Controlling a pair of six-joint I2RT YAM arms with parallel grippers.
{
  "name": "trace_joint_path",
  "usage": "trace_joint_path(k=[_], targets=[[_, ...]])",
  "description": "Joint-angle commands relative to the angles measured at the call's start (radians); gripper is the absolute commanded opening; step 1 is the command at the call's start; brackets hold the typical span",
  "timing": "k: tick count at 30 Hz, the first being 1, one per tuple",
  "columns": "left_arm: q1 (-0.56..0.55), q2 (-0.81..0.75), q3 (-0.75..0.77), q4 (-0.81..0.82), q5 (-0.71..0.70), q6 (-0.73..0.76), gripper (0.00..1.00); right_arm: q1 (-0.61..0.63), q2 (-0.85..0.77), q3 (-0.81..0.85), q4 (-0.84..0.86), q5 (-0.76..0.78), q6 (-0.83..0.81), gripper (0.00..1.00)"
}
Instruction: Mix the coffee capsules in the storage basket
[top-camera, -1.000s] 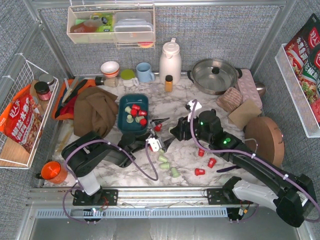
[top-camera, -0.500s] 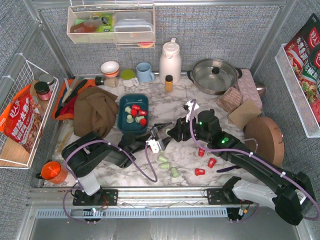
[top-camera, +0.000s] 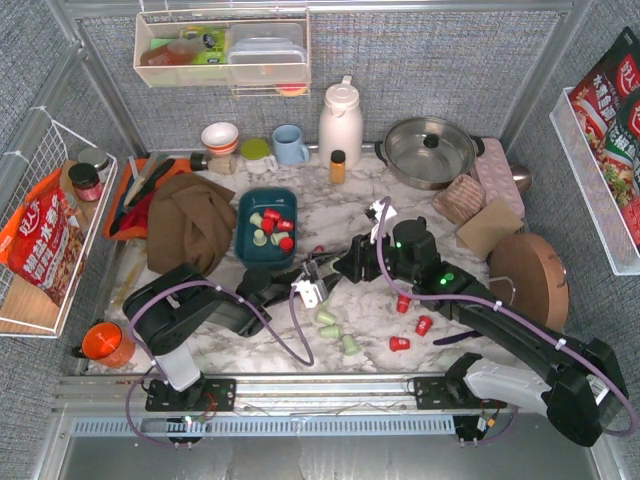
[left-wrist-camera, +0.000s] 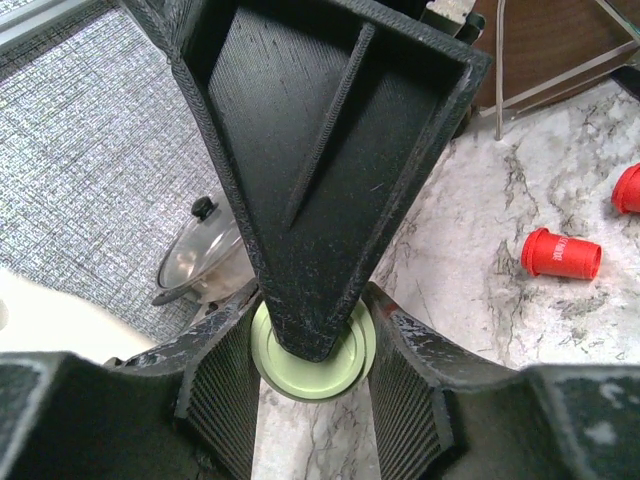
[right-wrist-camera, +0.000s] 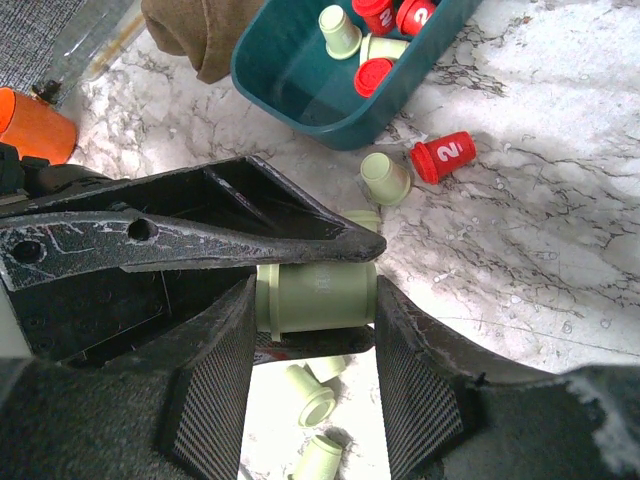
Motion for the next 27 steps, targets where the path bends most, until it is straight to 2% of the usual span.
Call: trace_joint_path(k=[1, 5, 9, 15, 18, 20, 22, 24, 27], targets=[[0.0, 0.002, 0.002, 0.046, 0.006, -0.008, 0.41, -0.004, -0.01, -0.002, 0.018, 0.001, 0.005, 0.5], [0.001, 0.012, -0.003, 0.049, -0.071, -0.011, 0.36, -0.01, -0.038, 0.005, -0.02, 0.035, -0.012, 0.6], [0.017, 0.017, -0.01, 0.055, -0.27, -0.062, 0.34, -0.015, -0.096, 0.006, -0.073, 0.116, -0.051, 0.63], [0.151, -0.039, -0.029, 0.024, -0.53, -0.303, 0.34, -0.015, -0.113, -0.011, -0.117, 0.167, -0.121, 0.65], [0.232, -0.099, 0.007, -0.163, -0.656, -0.434, 0.33, -0.014, -0.08, -0.012, -0.125, 0.149, -0.13, 0.65], [0.284, -0.132, 0.084, -0.419, -0.709, -0.517, 0.34, -0.013, -0.05, -0.012, -0.114, 0.13, -0.129, 0.65], [0.329, -0.124, 0.174, -0.646, -0.704, -0.579, 0.36, -0.012, -0.015, -0.008, -0.103, 0.113, -0.128, 0.65], [0.359, -0.089, 0.213, -0.717, -0.679, -0.604, 0.37, -0.009, 0.024, 0.001, -0.097, 0.096, -0.126, 0.65], [0.398, -0.037, 0.241, -0.725, -0.645, -0.644, 0.42, 0.002, 0.089, 0.02, -0.103, 0.078, -0.121, 0.65]])
